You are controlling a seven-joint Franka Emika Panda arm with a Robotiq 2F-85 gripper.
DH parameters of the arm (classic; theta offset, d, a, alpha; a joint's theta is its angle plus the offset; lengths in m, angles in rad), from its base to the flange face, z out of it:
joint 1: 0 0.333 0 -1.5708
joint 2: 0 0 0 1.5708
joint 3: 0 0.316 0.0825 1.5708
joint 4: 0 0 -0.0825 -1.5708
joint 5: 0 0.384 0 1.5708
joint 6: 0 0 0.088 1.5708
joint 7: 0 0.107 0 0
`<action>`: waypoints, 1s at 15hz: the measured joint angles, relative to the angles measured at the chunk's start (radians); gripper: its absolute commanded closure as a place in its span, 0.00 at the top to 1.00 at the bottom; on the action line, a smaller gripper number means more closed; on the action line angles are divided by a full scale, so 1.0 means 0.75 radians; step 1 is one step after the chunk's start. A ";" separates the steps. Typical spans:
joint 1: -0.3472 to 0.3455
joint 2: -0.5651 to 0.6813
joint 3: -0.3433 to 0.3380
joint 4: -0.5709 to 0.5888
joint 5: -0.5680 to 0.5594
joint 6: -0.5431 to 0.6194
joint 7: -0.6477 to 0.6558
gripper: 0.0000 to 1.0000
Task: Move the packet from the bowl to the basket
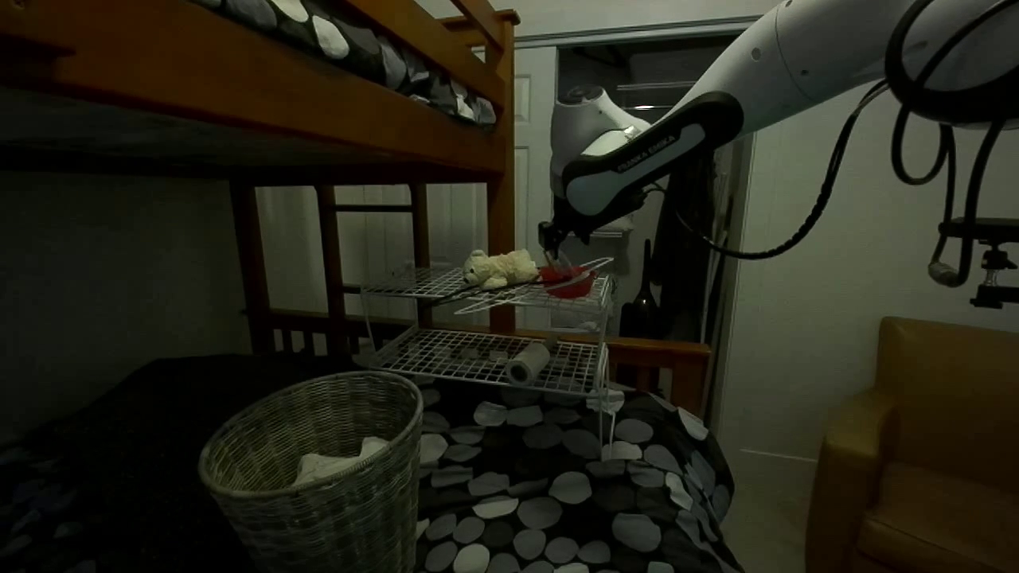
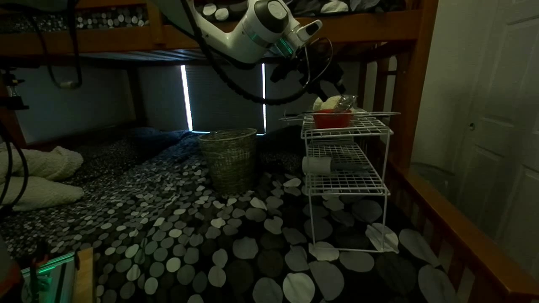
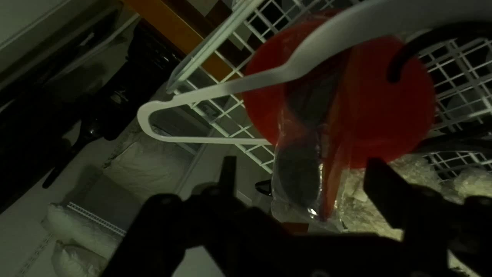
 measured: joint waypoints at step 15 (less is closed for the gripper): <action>0.010 0.088 0.001 0.006 -0.168 0.014 0.324 0.00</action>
